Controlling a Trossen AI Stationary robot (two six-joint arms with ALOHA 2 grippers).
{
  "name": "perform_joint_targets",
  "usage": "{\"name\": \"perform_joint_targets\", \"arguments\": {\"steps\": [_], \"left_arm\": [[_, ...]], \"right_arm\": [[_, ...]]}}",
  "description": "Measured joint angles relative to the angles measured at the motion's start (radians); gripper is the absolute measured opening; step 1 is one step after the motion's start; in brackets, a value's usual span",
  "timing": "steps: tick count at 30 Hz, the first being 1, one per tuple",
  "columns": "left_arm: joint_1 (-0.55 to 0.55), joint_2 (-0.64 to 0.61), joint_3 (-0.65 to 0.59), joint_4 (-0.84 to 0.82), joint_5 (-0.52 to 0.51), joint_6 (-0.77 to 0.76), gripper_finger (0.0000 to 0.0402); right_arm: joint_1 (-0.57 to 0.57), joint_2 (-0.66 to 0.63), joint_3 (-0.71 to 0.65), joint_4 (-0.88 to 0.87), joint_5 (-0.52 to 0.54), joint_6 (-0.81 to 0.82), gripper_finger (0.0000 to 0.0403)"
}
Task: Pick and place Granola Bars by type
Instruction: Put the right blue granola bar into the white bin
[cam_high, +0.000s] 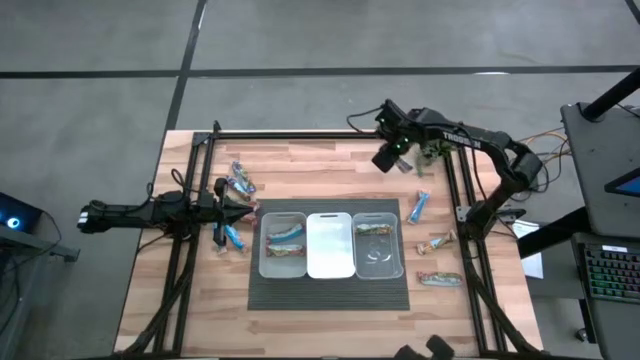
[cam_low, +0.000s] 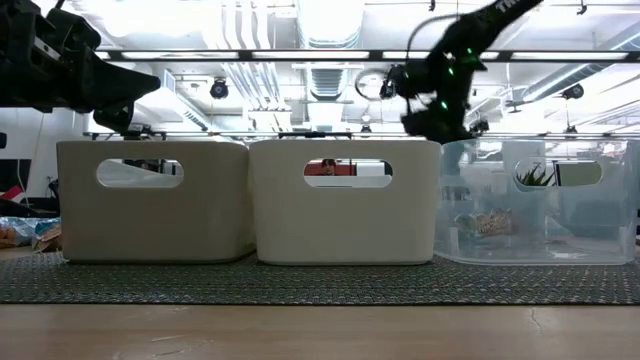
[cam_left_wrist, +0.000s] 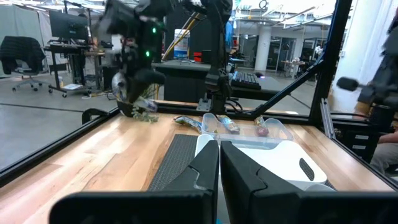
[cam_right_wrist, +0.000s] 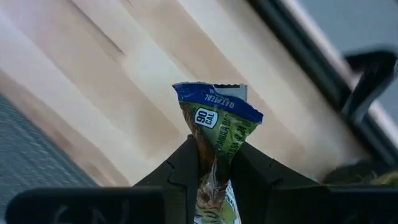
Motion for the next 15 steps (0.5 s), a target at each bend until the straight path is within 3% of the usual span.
{"name": "perform_joint_targets", "arguments": {"steps": [8, 15], "left_arm": [[0.0, 0.0, 0.0, 0.0, 0.0, 0.0, 0.0], [0.0, 0.0, 0.0, 0.0, 0.0, 0.0, 0.0]], "right_arm": [[0.135, 0.0, 0.173, -0.025, 0.0, 0.028, 0.0074], [0.251, 0.0, 0.246, -0.034, 0.0, 0.047, 0.0067]]}}
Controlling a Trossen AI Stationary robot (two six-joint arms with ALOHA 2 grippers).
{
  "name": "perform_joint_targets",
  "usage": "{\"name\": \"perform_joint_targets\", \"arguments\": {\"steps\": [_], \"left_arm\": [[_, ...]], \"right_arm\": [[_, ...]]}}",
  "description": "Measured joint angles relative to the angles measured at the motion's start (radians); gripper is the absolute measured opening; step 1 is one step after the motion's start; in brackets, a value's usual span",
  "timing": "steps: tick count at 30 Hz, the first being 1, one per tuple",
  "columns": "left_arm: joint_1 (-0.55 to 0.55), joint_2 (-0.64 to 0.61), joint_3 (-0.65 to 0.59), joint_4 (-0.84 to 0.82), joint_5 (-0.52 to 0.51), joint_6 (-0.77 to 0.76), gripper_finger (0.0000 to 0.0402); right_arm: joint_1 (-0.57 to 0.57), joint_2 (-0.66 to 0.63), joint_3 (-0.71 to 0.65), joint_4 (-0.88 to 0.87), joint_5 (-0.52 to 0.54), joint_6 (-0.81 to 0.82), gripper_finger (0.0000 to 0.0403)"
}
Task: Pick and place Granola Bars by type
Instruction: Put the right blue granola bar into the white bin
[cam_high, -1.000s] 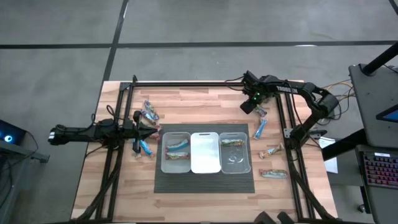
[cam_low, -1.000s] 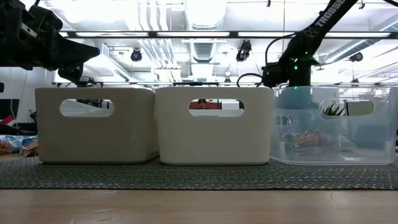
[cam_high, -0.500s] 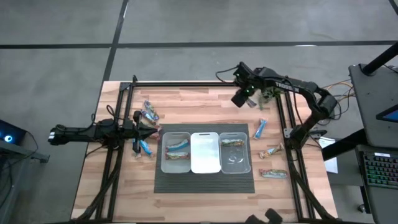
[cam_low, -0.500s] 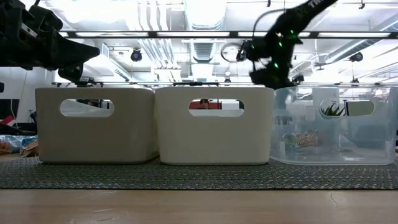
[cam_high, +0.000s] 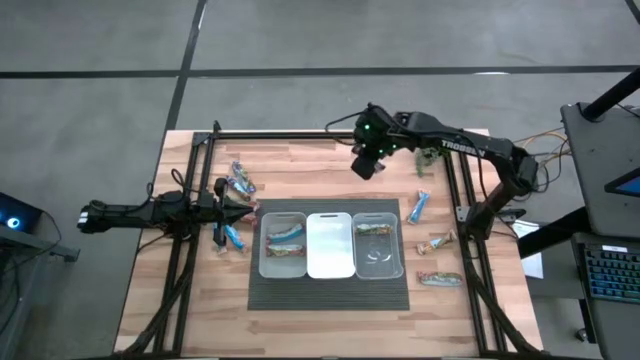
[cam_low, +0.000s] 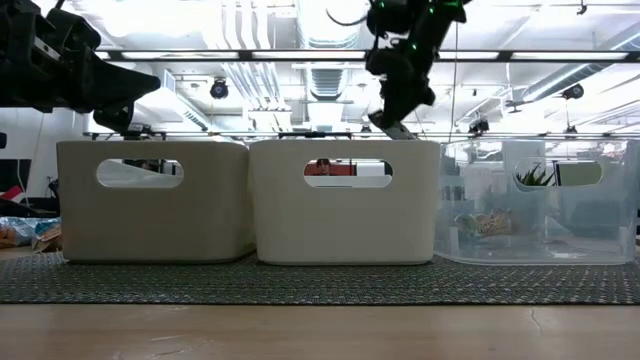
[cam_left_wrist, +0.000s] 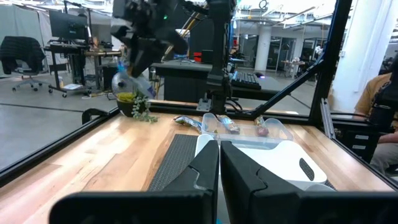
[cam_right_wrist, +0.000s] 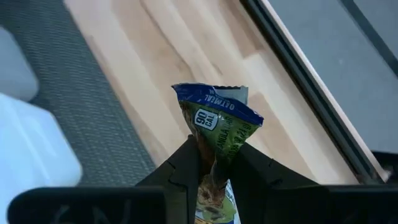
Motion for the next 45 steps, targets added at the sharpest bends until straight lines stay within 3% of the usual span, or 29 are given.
{"name": "perform_joint_targets", "arguments": {"steps": [14, 32, 45], "left_arm": [[0.0, 0.0, 0.0, 0.0, 0.0, 0.0, 0.0], [0.0, 0.0, 0.0, 0.0, 0.0, 0.0, 0.0], [0.0, 0.0, 0.0, 0.0, 0.0, 0.0, 0.0]], "right_arm": [[0.135, 0.001, 0.027, 0.001, -0.015, 0.033, 0.0063], [0.228, 0.003, 0.04, 0.048, -0.056, 0.039, 0.0059], [0.273, 0.22, 0.375, -0.129, -0.054, -0.008, 0.0059]]}}
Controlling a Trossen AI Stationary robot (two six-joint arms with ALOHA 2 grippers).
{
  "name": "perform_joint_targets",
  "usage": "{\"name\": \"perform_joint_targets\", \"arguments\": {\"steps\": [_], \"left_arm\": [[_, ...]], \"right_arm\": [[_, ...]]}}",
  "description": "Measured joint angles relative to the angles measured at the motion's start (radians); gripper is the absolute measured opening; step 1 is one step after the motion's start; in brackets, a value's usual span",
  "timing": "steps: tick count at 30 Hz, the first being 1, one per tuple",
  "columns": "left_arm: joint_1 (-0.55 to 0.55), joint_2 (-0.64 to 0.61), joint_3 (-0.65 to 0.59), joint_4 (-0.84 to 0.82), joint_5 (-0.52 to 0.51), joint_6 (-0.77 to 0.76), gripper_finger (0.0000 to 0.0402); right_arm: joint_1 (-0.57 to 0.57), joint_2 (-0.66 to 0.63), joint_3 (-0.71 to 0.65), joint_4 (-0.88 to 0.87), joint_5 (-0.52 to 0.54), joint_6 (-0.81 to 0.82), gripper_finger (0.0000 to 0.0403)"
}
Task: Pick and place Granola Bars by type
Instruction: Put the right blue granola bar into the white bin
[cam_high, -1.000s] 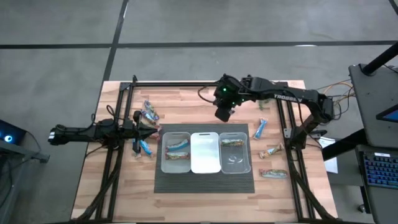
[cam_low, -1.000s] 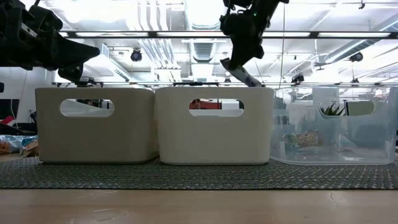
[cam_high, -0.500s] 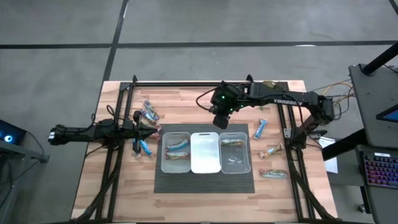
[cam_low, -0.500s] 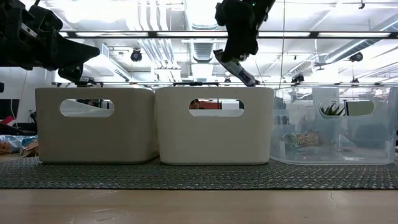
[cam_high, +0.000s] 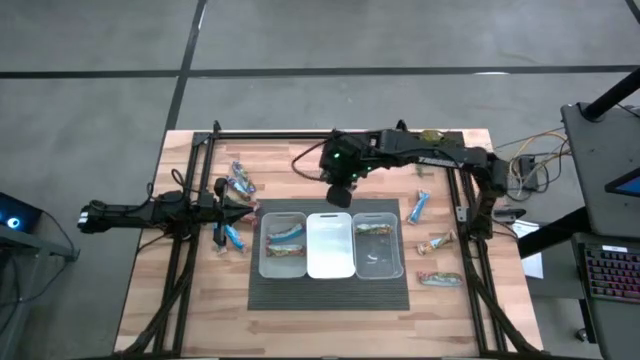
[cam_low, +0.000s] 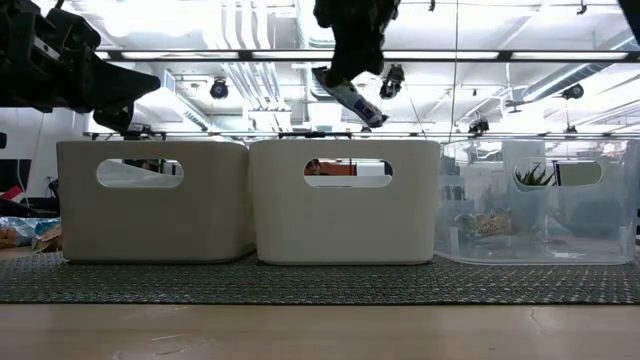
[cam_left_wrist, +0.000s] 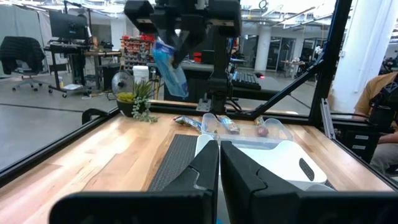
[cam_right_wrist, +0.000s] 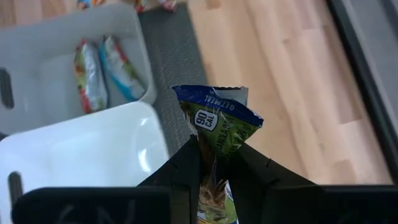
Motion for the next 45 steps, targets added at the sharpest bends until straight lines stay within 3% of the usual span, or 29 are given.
{"name": "perform_joint_targets", "arguments": {"steps": [8, 11, 19, 45], "left_arm": [[0.0, 0.0, 0.0, 0.0, 0.0, 0.0, 0.0], [0.0, 0.0, 0.0, 0.0, 0.0, 0.0, 0.0], [0.0, 0.0, 0.0, 0.0, 0.0, 0.0, 0.0], [0.0, 0.0, 0.0, 0.0, 0.0, 0.0, 0.0]], "right_arm": [[0.079, 0.139, 0.141, -0.109, -0.004, 0.001, 0.0058], [0.108, 0.18, 0.173, -0.143, -0.05, 0.007, 0.0059], [0.157, 0.25, 0.176, -0.166, -0.127, 0.029, 0.0058], [0.168, 0.359, 0.172, -0.152, -0.127, -0.029, 0.0059]]}}
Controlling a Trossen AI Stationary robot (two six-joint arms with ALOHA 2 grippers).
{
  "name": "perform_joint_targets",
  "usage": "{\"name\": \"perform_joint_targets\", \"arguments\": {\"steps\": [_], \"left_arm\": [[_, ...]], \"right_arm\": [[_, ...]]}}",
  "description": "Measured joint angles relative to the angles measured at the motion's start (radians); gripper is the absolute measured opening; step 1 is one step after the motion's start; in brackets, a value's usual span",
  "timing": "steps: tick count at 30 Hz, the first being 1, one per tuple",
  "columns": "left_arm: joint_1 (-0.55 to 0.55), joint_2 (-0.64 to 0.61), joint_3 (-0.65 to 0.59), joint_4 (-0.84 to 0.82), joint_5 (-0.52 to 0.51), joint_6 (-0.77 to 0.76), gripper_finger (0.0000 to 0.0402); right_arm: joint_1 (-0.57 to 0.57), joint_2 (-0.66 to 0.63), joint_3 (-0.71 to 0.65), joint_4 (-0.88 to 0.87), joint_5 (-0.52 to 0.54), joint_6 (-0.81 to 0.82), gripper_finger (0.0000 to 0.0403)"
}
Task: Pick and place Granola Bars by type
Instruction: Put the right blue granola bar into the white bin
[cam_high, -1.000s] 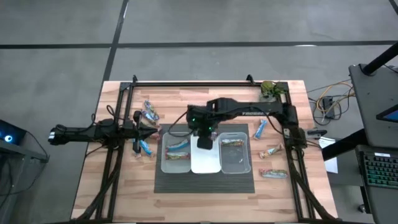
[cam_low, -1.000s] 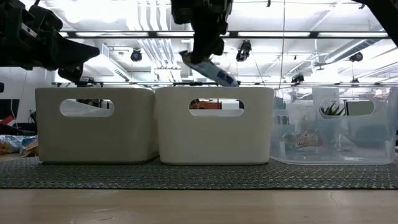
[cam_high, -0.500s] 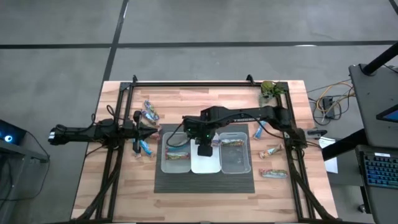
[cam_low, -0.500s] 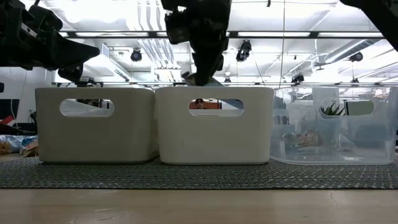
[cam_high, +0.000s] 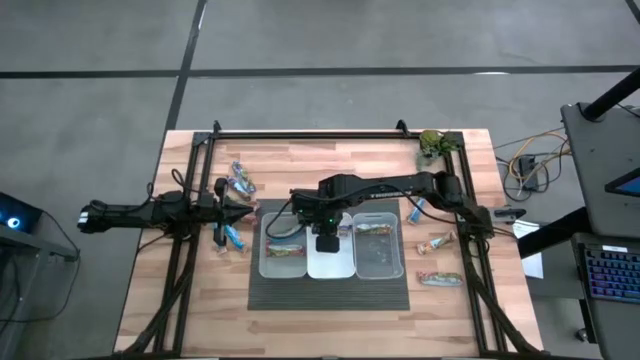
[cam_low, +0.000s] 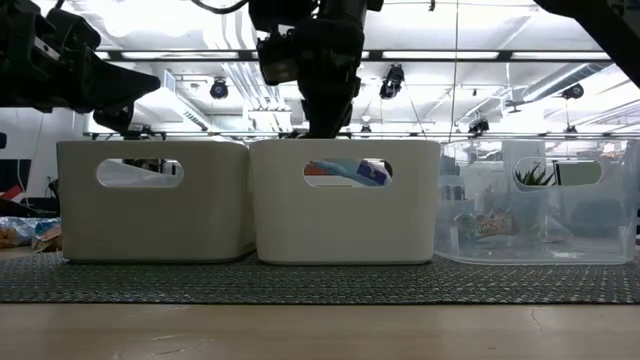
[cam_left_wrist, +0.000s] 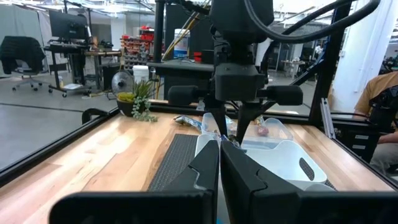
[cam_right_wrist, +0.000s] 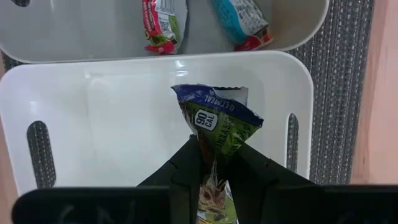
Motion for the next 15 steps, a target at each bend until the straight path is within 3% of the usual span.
{"name": "perform_joint_targets", "arguments": {"steps": [15], "left_arm": [[0.0, 0.0, 0.0, 0.0, 0.0, 0.0, 0.0]], "right_arm": [[-0.006, 0.01, 0.0, 0.019, 0.0, 0.0, 0.0059]]}}
